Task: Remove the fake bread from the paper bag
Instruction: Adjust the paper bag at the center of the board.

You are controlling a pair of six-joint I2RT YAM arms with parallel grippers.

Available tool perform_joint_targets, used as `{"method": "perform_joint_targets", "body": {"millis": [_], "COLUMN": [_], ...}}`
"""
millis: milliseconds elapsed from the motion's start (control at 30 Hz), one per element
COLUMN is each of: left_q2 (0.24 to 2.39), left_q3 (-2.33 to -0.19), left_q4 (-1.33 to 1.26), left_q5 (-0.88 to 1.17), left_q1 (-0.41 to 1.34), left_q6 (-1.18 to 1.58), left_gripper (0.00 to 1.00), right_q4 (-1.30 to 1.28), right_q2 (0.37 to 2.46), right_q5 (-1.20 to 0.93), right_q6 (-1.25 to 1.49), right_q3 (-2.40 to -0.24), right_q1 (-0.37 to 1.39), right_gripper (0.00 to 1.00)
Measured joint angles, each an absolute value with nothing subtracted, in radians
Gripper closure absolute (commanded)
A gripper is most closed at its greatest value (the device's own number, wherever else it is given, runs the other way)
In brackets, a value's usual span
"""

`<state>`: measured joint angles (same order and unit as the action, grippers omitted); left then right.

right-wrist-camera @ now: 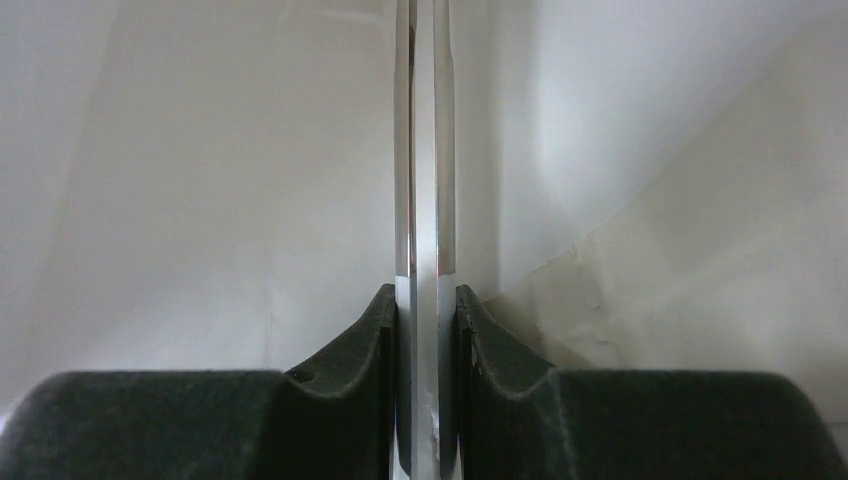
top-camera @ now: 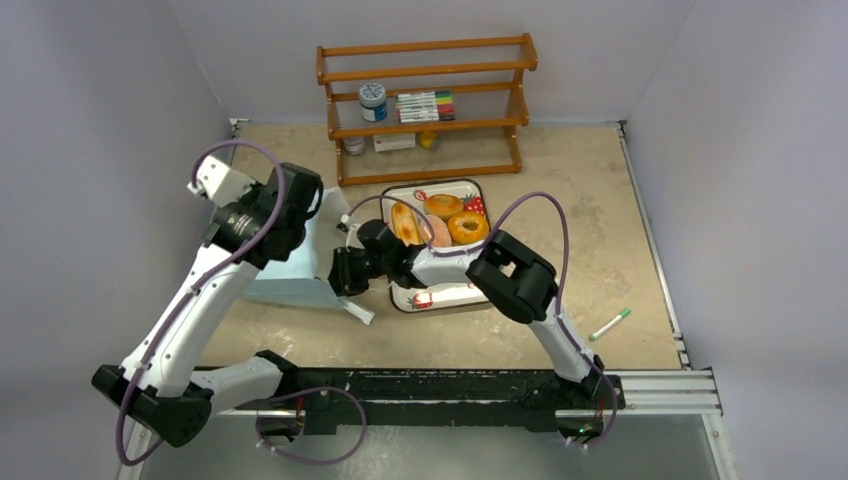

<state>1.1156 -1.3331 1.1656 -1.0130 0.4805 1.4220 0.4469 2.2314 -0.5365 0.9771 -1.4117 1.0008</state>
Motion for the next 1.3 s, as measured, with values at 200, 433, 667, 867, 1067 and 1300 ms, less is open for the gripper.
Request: {"method": "perform_joint_targets", "body": {"millis": [200,433,667,867,1067,1300], "left_q2": [1.275,1.438,1.477,1.367,1.201,1.141], "left_q3": [-1.371,-1.379,-1.479,-1.472,-1.342,-1.162], "left_q4": [0.951,0.718,0.752,0.943,1.193,1.399], "left_q5": [-0.864,-0.614,-0.620,-0.793,-0.955,-0.982], "left_q1": [0.480,0.483,0.506,0.506,0.505,0.490], "left_q6": [1.152,0.894,0.854,1.074,1.596,1.972], "left_gripper": [1.00,0.92,0.68,0.62,0.60,0.51], "right_q4": [0.440,0.422,0.410,0.410,0.405,0.432], "right_q2": [2.230,2.164,2.070,2.036,2.041,2.042], "right_q5": [-0.518,-0.488,-0.467,-0.465,-0.466,-0.464], "right_q6": [0.969,0.960,0.933,0.922,0.922,0.926], "right_q3": [-1.410,-1.370,-1.364,-1.341,-1.320,-1.320], "right_q1": [0.994,0.987,0.979,0.961,0.949,0.946], "right_gripper": [1.00,1.00,1.00,1.00,1.00,1.00]}}
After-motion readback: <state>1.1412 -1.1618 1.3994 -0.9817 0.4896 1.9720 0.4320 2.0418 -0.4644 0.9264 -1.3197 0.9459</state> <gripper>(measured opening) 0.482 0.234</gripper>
